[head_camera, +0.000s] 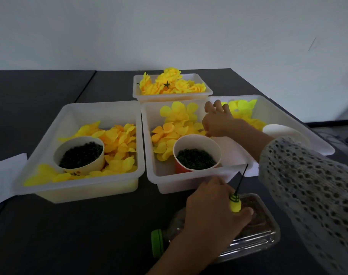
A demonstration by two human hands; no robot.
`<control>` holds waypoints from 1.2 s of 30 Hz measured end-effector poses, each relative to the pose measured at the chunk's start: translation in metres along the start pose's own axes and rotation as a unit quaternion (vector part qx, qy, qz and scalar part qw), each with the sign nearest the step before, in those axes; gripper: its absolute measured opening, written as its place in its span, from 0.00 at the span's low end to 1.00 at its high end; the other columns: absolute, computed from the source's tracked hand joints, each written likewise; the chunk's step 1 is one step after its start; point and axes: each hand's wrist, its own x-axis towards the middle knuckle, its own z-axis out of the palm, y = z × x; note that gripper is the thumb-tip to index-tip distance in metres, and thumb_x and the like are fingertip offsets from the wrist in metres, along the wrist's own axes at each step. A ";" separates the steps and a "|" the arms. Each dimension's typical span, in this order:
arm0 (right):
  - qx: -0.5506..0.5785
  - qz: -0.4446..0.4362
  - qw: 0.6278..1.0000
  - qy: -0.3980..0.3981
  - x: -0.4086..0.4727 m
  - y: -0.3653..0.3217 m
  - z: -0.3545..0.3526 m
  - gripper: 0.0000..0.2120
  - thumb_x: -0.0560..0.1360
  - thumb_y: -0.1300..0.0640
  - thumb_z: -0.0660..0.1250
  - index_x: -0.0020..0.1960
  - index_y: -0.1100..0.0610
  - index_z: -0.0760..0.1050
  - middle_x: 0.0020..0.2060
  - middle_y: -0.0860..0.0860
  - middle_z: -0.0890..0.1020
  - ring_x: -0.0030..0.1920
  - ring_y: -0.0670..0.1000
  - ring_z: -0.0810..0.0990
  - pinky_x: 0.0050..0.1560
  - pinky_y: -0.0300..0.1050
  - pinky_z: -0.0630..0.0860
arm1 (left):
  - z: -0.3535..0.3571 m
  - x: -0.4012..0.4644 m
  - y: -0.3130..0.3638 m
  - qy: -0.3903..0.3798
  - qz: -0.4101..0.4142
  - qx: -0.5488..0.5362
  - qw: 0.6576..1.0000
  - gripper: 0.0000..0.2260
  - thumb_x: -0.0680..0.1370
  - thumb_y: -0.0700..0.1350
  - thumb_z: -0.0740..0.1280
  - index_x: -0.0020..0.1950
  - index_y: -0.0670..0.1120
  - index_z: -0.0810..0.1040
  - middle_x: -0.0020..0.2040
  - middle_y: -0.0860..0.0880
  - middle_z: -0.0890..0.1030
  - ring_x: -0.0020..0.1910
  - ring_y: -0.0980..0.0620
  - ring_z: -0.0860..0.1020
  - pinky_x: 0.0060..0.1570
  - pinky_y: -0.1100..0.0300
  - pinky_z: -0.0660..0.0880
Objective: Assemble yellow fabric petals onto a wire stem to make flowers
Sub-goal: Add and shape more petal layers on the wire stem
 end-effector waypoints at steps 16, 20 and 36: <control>0.391 0.047 0.899 0.190 -0.067 0.056 -0.066 0.03 0.76 0.61 0.66 0.43 0.59 0.77 0.40 0.55 0.78 0.44 0.52 0.74 0.44 0.43 0.66 | -0.023 0.005 0.000 -0.131 0.027 -0.069 0.989 0.27 0.63 0.65 0.75 0.55 0.60 0.68 0.52 0.62 0.73 0.50 0.61 0.74 0.47 0.64 0.73; 0.566 0.018 0.812 0.142 -0.118 0.056 -0.084 0.05 0.78 0.62 0.62 0.46 0.61 0.75 0.40 0.55 0.76 0.41 0.49 0.75 0.42 0.45 0.71 | -0.059 0.007 -0.011 -0.217 0.054 -0.066 0.972 0.36 0.60 0.66 0.75 0.63 0.62 0.63 0.60 0.65 0.71 0.58 0.64 0.72 0.53 0.65 0.73; 0.644 -0.027 0.765 -0.009 -0.219 0.041 -0.073 0.12 0.79 0.64 0.61 0.37 0.58 0.74 0.31 0.47 0.76 0.33 0.43 0.74 0.41 0.43 0.72 | -0.102 0.010 0.015 -0.016 0.085 -0.221 0.971 0.18 0.75 0.63 0.58 0.33 0.56 0.79 0.26 0.57 0.76 0.23 0.62 0.70 0.27 0.72 0.66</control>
